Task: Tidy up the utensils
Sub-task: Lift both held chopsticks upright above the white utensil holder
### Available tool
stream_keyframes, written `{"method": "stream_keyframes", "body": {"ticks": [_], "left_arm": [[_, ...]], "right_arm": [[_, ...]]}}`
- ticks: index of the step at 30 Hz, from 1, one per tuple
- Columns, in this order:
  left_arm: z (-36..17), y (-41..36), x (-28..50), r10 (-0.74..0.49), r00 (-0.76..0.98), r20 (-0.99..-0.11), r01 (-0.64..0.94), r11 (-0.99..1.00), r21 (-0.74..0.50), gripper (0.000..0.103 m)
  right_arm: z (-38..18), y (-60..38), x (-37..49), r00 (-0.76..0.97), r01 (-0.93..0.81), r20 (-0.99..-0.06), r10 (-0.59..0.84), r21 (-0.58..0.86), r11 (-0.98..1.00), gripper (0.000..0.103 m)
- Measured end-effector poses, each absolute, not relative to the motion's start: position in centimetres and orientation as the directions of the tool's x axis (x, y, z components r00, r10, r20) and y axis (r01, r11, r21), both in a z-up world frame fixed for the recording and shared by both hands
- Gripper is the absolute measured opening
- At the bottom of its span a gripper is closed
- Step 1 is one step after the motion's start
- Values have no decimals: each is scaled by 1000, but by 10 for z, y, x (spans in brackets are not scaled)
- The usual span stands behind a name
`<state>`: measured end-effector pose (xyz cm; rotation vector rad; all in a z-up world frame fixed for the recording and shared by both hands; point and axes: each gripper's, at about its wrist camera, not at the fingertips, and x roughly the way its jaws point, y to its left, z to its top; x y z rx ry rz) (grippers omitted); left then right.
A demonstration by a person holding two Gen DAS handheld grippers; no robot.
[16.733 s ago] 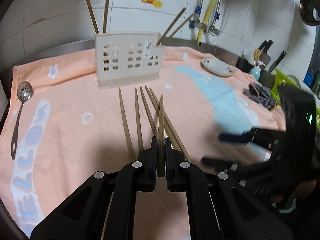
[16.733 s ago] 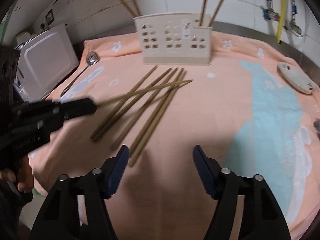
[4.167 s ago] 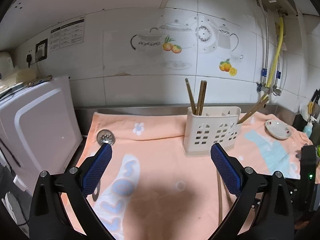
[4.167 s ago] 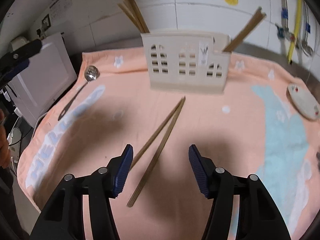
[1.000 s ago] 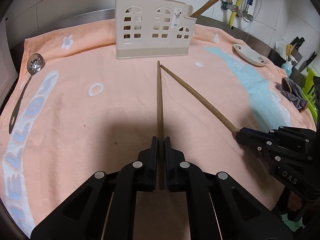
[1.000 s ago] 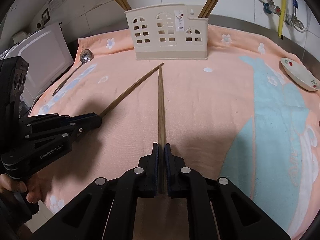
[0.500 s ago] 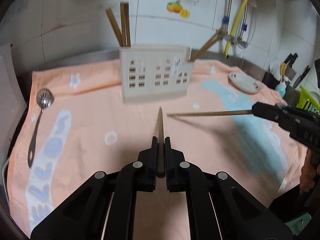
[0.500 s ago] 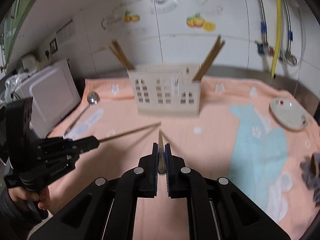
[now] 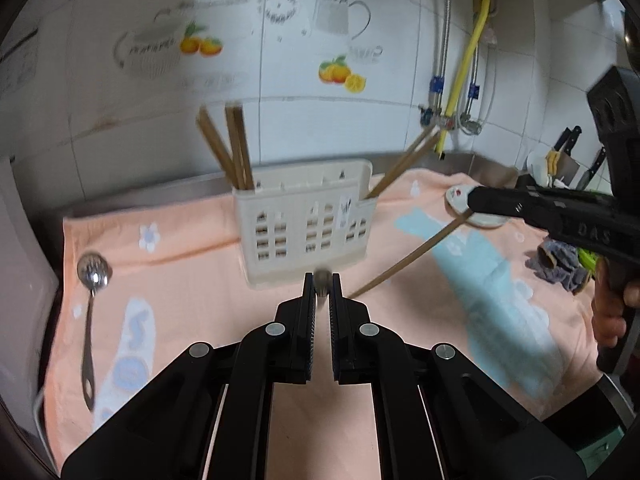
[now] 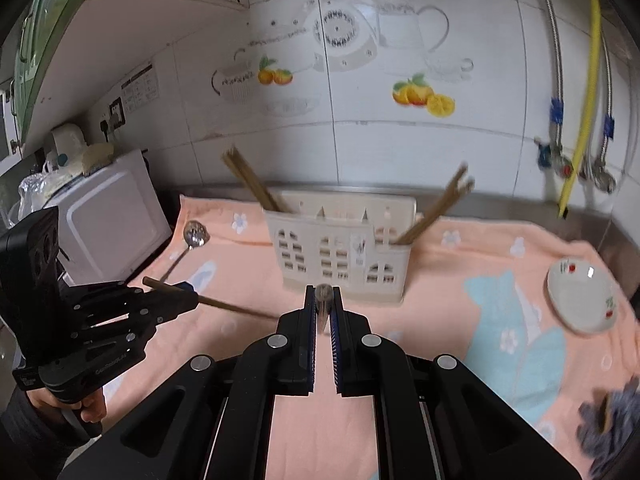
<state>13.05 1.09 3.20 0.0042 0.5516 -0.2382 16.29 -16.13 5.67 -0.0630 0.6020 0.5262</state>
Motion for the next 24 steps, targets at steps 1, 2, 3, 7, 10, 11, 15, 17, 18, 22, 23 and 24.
{"method": "stream_keyframes", "body": {"ticks": [1, 2, 3, 7, 10, 11, 15, 17, 18, 22, 23, 24], "left_arm": [[38, 10, 132, -223, 829, -514, 230, 972, -51, 5], [44, 9, 134, -223, 834, -505, 235, 971, -40, 5], [49, 9, 136, -223, 838, -499, 239, 970, -32, 5], [72, 6, 143, -233, 852, -468, 258, 966, -12, 5], [93, 5, 149, -236, 869, -436, 263, 965, 1, 5], [99, 5, 151, -238, 874, -423, 264, 965, 2, 5], [134, 2, 160, -234, 904, -358, 258, 966, 21, 5], [148, 1, 165, -231, 915, -330, 256, 966, 31, 5], [157, 0, 169, -228, 922, -313, 252, 967, 36, 5], [175, -7, 182, -202, 945, -258, 227, 971, 72, 5], [178, -9, 188, -185, 952, -246, 211, 974, 87, 5], [179, -9, 191, -175, 955, -240, 203, 975, 93, 5]], "right_arm": [[64, -161, 166, 703, -491, -549, 451, 84, 867, 6], [75, -161, 169, 712, -493, -542, 446, 67, 868, 6], [84, -162, 171, 720, -494, -535, 442, 53, 868, 6], [117, -163, 183, 733, -496, -525, 432, 23, 868, 6], [134, -166, 193, 737, -494, -517, 435, 27, 869, 6], [140, -166, 197, 741, -492, -512, 433, 24, 870, 6], [156, -166, 210, 758, -478, -502, 417, 8, 878, 6], [161, -165, 217, 763, -471, -499, 410, 4, 882, 6], [162, -165, 219, 766, -468, -498, 407, 2, 884, 6], [166, -166, 232, 775, -455, -492, 396, 0, 891, 6], [166, -167, 234, 777, -453, -490, 395, 2, 892, 6], [166, -167, 237, 776, -451, -491, 395, 5, 892, 6]]}}
